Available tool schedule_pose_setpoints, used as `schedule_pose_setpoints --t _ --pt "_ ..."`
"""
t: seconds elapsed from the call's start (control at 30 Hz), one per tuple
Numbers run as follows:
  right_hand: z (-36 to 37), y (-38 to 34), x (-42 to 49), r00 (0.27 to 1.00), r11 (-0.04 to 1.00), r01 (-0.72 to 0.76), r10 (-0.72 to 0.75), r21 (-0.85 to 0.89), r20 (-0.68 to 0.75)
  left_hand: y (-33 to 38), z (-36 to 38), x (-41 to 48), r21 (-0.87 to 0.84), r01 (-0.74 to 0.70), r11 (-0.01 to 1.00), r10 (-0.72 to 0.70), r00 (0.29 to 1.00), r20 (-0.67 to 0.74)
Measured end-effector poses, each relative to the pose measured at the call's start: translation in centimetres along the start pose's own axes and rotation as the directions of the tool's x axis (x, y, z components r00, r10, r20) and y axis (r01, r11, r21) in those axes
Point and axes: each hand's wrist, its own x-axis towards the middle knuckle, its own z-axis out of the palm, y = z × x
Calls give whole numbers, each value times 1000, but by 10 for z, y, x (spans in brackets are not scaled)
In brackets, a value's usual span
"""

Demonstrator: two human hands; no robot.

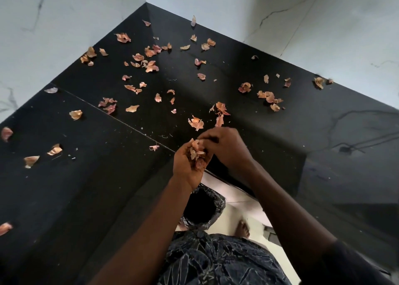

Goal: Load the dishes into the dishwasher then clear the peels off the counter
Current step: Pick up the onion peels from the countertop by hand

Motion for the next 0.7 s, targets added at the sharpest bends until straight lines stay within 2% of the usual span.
schedule_pose_setpoints --t 0.1,0.17,0.27,0.33,0.4,0.5,0.6,0.7 --pt "-16 17 25 984 996 -92 92 8 -152 5 -2 1 -76 16 997 -16 1000 -8" --pt "-23 36 45 961 981 -176 154 -81 -228 7 -5 0 -83 4 997 -5 1000 -18" --pt "-17 56 61 970 931 -226 189 -287 -152 9 -6 -3 -79 -3 997 1 1000 -27" --pt "-9 58 61 983 912 -179 152 -368 -102 11 -7 -4 -79 0 997 -2 1000 -25" --pt "-3 60 57 987 905 -151 114 -398 -116 14 -8 -5 -81 -3 997 1 1000 -25" --pt "0 67 53 979 917 -178 127 -358 -160 16 -11 -5 -82 -15 996 13 999 -29" --pt "-5 66 45 962 947 -210 156 -244 -223 17 -13 -4 -87 -8 996 5 999 -36" --pt "-9 39 33 966 981 -145 112 -131 -234 17 -12 0 -87 -1 996 -2 999 -33"
